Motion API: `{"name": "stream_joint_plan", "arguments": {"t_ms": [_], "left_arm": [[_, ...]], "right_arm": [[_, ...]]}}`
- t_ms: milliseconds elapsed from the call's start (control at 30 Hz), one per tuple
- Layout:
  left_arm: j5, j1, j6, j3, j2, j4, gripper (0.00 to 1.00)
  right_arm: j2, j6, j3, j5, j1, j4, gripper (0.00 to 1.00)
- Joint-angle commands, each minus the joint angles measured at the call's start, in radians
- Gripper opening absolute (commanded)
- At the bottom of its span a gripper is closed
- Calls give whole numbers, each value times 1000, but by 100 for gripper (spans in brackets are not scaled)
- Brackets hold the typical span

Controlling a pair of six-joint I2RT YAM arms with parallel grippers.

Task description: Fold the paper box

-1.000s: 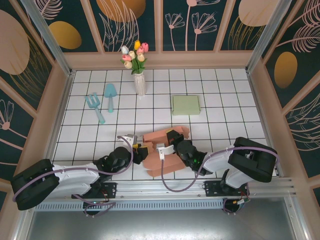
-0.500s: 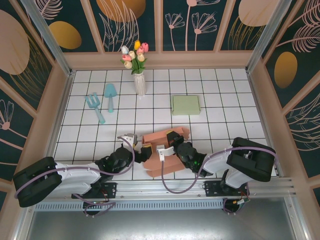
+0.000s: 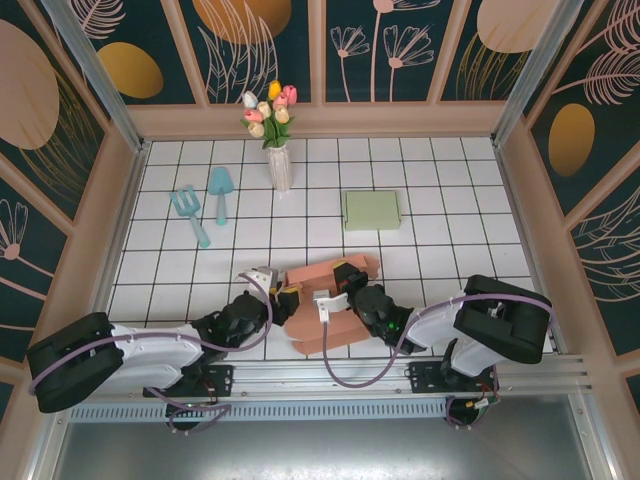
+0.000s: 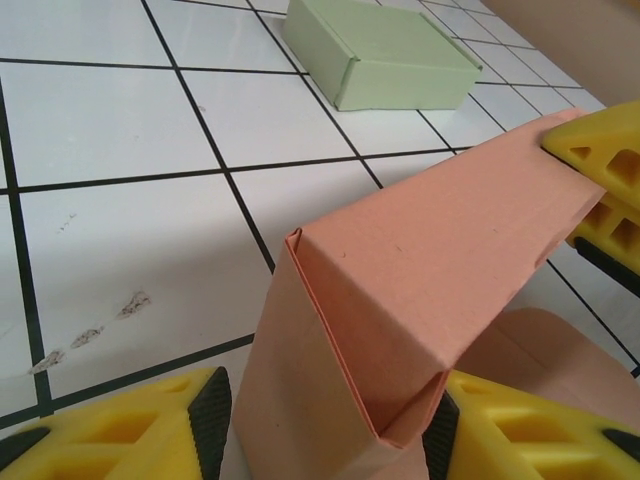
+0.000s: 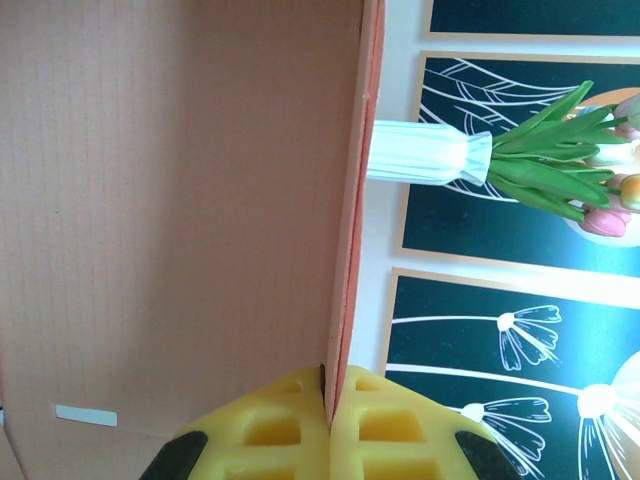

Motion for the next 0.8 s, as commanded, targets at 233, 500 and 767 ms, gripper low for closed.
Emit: {"name": "stream_joint_plan", "arguments": {"t_ms": [233, 500, 767], "left_arm": [[-122, -18, -32, 75, 195, 90, 44], [-365, -77, -101, 180, 332, 56, 33], [-590, -80, -273, 237, 424, -129, 13]], "right_arm": [[-8, 29, -20, -23, 18, -61, 0], [-1, 45, -27, -14, 18, -60, 0], [-4, 50, -24, -11, 20, -65, 0]]}}
